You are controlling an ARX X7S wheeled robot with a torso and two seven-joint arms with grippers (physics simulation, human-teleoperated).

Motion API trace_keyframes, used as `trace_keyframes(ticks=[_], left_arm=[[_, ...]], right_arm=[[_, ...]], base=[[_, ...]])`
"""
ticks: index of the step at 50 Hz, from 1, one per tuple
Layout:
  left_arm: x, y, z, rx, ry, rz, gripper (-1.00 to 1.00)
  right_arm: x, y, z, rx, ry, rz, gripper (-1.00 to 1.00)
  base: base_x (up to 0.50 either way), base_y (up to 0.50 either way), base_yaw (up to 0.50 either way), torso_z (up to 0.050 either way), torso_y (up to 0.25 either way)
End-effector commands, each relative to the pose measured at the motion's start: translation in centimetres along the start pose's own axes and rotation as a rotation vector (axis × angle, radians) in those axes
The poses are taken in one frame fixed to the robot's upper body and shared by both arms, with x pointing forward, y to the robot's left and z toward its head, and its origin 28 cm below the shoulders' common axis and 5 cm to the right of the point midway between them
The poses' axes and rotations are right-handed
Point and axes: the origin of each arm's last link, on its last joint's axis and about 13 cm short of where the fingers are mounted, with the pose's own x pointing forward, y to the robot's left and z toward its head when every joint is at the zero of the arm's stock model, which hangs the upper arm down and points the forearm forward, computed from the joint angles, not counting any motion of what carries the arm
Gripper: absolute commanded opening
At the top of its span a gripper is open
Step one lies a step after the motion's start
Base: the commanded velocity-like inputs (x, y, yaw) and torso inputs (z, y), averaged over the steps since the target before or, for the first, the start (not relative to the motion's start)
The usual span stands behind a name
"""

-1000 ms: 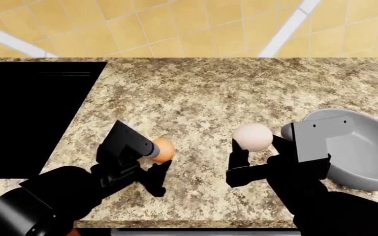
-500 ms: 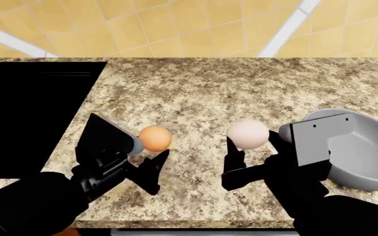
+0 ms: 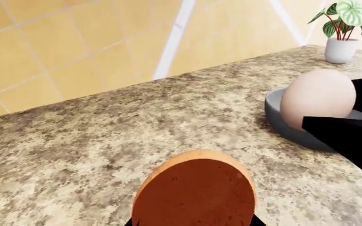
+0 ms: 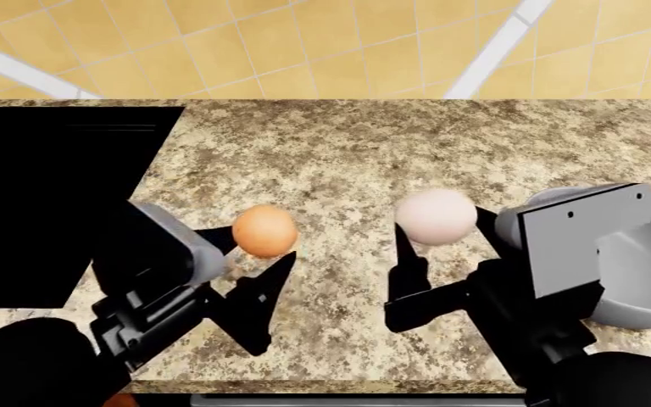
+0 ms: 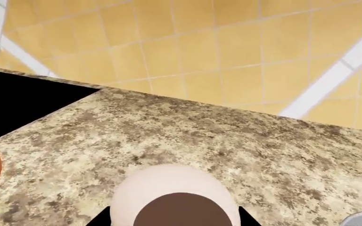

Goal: Place the eggs and milk next to the bowl.

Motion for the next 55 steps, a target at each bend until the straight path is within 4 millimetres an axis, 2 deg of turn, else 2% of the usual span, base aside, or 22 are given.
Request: trace_keyframes(ticks=[1,7,55], left_arm=[[-0.43,-0.79,0.92,-0.001,-0.051,-0.008,-1.00],[-0.45,-0.93,1.12,0.000,-0.058,-0.015,-1.00],[-0.42,-0.67,1.26,-0.003,-0.063,0.000,-1.00]], right_arm=[[-1.40,-0.14,0.47,-0.081,-0.005,-0.032,-1.00],[-1.66,-0.19,0.50,-0.075,-0.009,-0.042,-1.00],[-2.13,-0.02,0.54,-0.074,-0.008,-0.050,-1.00]], base=[[0.00,0.00,0.00,0.000,0.000],[0.00,-0.03,0.00,0.000,0.000],[0.04,-0.50,0.00,0.000,0.000]])
